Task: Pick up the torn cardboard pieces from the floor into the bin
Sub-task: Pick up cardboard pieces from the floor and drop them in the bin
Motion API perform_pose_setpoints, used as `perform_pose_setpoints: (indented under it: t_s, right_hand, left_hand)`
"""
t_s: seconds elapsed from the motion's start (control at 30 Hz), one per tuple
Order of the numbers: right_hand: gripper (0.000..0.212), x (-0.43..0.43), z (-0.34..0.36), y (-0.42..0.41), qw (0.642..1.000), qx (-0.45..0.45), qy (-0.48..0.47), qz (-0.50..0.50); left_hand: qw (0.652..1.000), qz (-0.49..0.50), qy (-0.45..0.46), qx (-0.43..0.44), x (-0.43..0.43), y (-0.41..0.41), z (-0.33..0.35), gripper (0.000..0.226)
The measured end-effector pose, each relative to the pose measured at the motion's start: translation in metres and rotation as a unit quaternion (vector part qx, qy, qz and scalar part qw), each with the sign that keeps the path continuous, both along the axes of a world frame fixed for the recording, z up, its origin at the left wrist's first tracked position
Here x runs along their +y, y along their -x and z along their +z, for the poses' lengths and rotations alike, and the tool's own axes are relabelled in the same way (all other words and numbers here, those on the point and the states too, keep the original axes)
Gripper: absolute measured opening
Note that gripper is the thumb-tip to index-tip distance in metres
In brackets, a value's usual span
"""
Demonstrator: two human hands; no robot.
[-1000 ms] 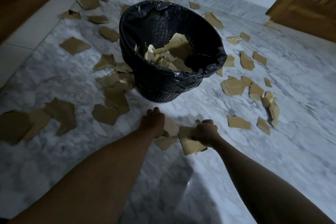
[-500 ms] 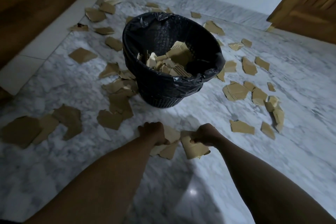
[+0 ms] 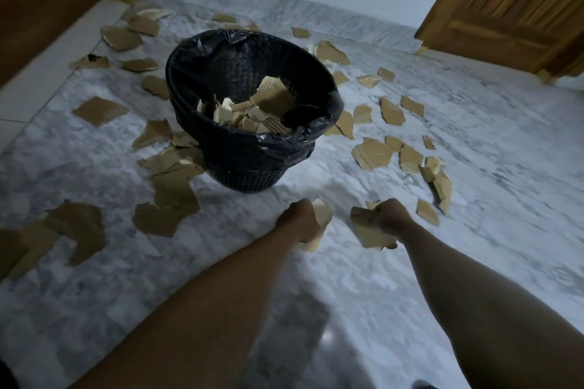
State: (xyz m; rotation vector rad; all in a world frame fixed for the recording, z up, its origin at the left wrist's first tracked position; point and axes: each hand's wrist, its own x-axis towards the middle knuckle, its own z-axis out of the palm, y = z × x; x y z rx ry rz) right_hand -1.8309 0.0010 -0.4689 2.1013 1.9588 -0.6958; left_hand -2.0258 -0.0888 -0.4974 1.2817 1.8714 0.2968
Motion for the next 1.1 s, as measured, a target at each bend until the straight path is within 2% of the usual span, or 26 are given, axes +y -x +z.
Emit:
perform_pose_setpoints:
  t_s: [0.17, 0.27, 0.33, 0.4, 0.5, 0.67, 0.83, 0.97, 1.1]
  right_hand:
    - [0.041, 0.007, -0.014, -0.021, 0.998, -0.056, 0.010, 0.001]
    - [0.054, 0.021, -0.018, -0.027, 0.987, -0.146, 0.001, 0.075]
    - [0.061, 0.039, -0.023, -0.033, 0.979, -0.163, 0.006, 0.125]
    - [0.060, 0.058, -0.028, -0.040, 0.969, -0.174, 0.038, 0.171]
    - [0.044, 0.082, -0.037, -0.049, 0.959, -0.169, 0.095, 0.207]
    - [0.037, 0.090, -0.043, -0.061, 0.964, -0.080, 0.125, 0.220]
    - [0.036, 0.103, -0.026, -0.084, 0.972, 0.018, 0.128, 0.198]
    - [0.026, 0.145, -0.001, -0.131, 0.992, 0.107, 0.012, 0.073]
    - [0.016, 0.182, 0.021, -0.178, 0.967, 0.218, -0.093, -0.095]
  left_hand:
    - [1.000, -0.008, 0.014, 0.020, 0.012, -0.009, -0.016, 0.048]
    - [0.998, -0.007, 0.032, 0.046, 0.018, -0.014, -0.029, 0.052]
    - [0.996, -0.001, 0.055, 0.063, 0.024, -0.019, -0.037, 0.061]
    - [0.993, 0.001, 0.079, 0.085, 0.030, -0.023, -0.044, 0.066]
    - [0.989, 0.003, 0.106, 0.108, 0.041, -0.028, -0.050, 0.066]
    - [0.979, -0.006, 0.148, 0.140, 0.057, -0.037, -0.053, 0.075]
    - [0.986, -0.062, 0.128, 0.087, 0.073, -0.063, -0.057, 0.084]
    - [0.989, -0.116, 0.060, 0.065, 0.099, -0.123, -0.046, 0.069]
    - [0.984, -0.142, 0.012, 0.105, 0.135, -0.201, -0.032, 0.054]
